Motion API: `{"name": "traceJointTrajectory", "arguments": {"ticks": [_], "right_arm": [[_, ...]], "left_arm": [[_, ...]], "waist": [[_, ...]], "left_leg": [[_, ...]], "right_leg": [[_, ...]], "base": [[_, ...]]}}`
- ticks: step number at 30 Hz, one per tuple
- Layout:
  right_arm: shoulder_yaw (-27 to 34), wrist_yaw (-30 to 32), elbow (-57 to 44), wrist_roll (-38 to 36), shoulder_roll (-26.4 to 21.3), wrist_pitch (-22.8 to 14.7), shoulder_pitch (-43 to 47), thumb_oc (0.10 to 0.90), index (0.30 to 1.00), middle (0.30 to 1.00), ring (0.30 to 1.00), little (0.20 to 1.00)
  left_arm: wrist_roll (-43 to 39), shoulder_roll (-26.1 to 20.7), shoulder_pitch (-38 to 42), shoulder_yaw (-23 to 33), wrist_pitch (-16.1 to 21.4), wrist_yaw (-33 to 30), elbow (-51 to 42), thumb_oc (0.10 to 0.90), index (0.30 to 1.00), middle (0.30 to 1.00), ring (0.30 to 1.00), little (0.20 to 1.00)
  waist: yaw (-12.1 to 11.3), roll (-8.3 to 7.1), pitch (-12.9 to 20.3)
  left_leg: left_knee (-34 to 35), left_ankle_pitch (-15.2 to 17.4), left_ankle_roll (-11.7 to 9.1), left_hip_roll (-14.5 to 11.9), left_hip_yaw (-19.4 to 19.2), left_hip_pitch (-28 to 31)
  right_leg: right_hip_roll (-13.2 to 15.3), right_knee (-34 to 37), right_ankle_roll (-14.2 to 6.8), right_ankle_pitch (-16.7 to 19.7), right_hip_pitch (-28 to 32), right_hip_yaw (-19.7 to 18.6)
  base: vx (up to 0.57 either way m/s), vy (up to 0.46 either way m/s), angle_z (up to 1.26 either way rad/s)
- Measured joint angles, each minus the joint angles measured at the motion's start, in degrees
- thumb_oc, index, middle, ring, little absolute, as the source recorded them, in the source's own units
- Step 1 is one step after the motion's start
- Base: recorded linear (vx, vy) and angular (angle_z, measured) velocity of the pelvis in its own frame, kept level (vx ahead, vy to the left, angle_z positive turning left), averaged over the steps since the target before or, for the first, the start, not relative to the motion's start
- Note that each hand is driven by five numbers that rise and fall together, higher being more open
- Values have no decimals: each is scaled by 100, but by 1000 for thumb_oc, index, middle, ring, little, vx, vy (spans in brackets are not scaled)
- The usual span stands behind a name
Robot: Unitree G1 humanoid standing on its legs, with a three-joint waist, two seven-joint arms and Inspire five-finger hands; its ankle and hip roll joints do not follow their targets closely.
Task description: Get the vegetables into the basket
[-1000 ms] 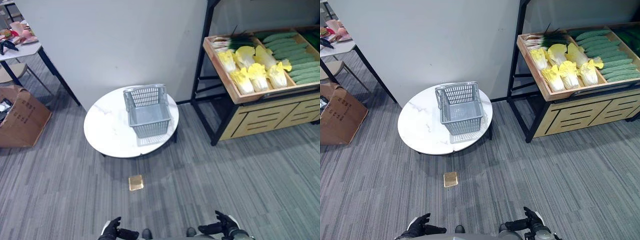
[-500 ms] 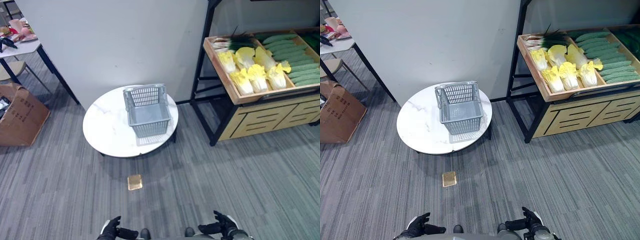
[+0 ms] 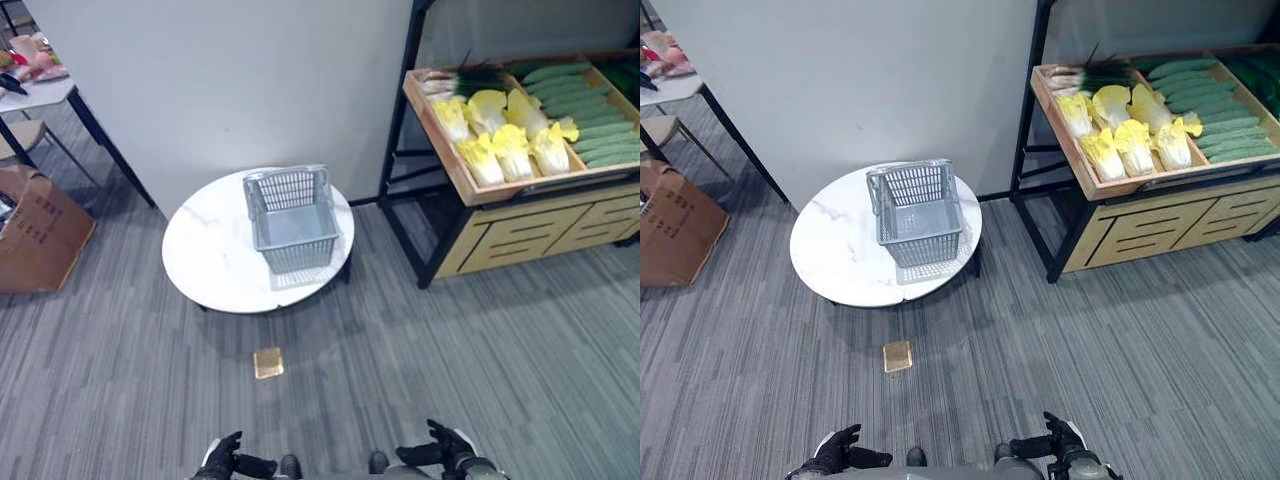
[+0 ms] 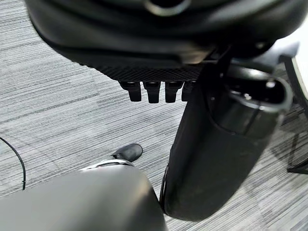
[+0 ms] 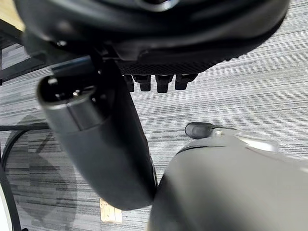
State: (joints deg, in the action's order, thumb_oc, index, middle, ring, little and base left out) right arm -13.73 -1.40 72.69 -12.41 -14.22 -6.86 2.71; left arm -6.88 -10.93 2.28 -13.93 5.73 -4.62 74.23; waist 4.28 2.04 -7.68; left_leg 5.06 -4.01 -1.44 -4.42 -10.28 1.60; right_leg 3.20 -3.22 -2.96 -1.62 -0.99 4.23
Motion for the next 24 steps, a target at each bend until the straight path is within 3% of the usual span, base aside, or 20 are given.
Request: {"name": "traceJointTrajectory", "arguments": {"ticks": [2, 7, 8, 9, 13, 15, 17, 19, 20, 23, 24], "right_arm": [[-1, -1, -1, -16, 4, -9, 137, 900, 1000, 1000, 1000, 1000], [230, -12, -1, -161, -18, -40, 224, 900, 1000, 1000, 1000, 1000], [250, -14, -1, -174, -20, -58, 246, 900, 1000, 1000, 1000, 1000], [353, -2, 16, -170, -35, -64, 258, 900, 1000, 1000, 1000, 1000], [433, 52, 164, -170, -99, -88, 344, 900, 1000, 1000, 1000, 1000], [414, 145, 308, -167, -236, -96, 338, 900, 1000, 1000, 1000, 1000], [419, 190, 404, -130, -341, 30, 240, 900, 1000, 1000, 1000, 1000], [425, 219, 540, -106, -439, 112, 124, 900, 1000, 1000, 1000, 1000], [420, 234, 603, -92, -478, 134, 60, 900, 1000, 1000, 1000, 1000], [427, 259, 779, -88, -537, 161, -38, 900, 1000, 1000, 1000, 1000], [437, 255, 769, -59, -656, 156, -253, 900, 1000, 1000, 1000, 1000]], "left_arm": [[-34, -26, 99, -3, 1, 1, 0, 900, 1000, 1000, 1000, 1000], [-271, -61, 243, 11, 33, 13, -26, 900, 1000, 1000, 1000, 1000], [-346, -76, 297, 30, 63, 12, -26, 900, 1000, 1000, 1000, 1000], [-425, -77, 373, 45, 71, 15, -19, 900, 1000, 1000, 1000, 1000], [-828, -43, 554, 175, 97, 27, -37, 900, 1000, 1000, 1000, 1000], [-994, -17, 478, 90, 109, 15, -156, 900, 1000, 1000, 1000, 1000], [-965, -22, 556, -90, 100, 24, -215, 900, 1000, 1000, 1000, 1000], [-957, -14, 602, -120, 104, 55, -208, 900, 1000, 1000, 1000, 1000], [-927, -14, 612, -119, 99, 76, -234, 900, 1000, 1000, 1000, 1000], [-891, 29, 628, -94, 89, 87, -155, 900, 1000, 1000, 1000, 1000], [-855, 91, 583, -130, 89, 84, -132, 900, 1000, 1000, 1000, 1000]], "waist": [[20, -45, -159], [-22, 10, -383], [-22, -23, -459], [-42, -62, -490], [-77, -227, -697], [-8, -160, -714], [57, -106, -749], [19, -60, -849], [5, -49, -847], [-13, -20, -834], [-10, 46, -786]], "left_leg": [[1, -14, 5, 1, 11, -60], [-287, -17, -130, -87, 196, -395], [-555, -57, -230, -95, 259, -531], [-840, -238, -471, -51, 386, -712], [-2105, -293, -666, 76, 903, -1288], [-1882, -196, -730, -45, 959, -1348], [-836, -296, -646, -465, 696, -1377], [-374, -423, -671, -710, 636, -1398], [-232, -453, -696, -815, 640, -1410], [35, -591, -689, -835, 600, -1284], [13, -569, -591, -672, 304, -1074]], "right_leg": [[12, -139, -2, -47, -123, -4], [-41, -539, 57, -325, -417, 126], [-6, -539, 139, -360, -419, 158], [70, -571, 261, -354, -391, 237], [212, -695, 388, -425, -356, 282], [132, -516, 427, -520, -218, 255], [-56, -200, 417, -492, -94, 173], [-122, -132, 409, -335, 16, 87], [-123, -43, 296, -377, 93, -34], [-13, 313, 85, -367, 467, -298], [193, 425, -131, -422, 737, -467]], "base": [[10, -88, 3], [44, -182, 18], [55, -183, 30], [87, -195, 32], [133, -39, 14], [336, 148, -13], [274, 167, -1], [327, 218, -26], [404, 261, -53], [385, 372, -65], [333, 487, -95]]}}
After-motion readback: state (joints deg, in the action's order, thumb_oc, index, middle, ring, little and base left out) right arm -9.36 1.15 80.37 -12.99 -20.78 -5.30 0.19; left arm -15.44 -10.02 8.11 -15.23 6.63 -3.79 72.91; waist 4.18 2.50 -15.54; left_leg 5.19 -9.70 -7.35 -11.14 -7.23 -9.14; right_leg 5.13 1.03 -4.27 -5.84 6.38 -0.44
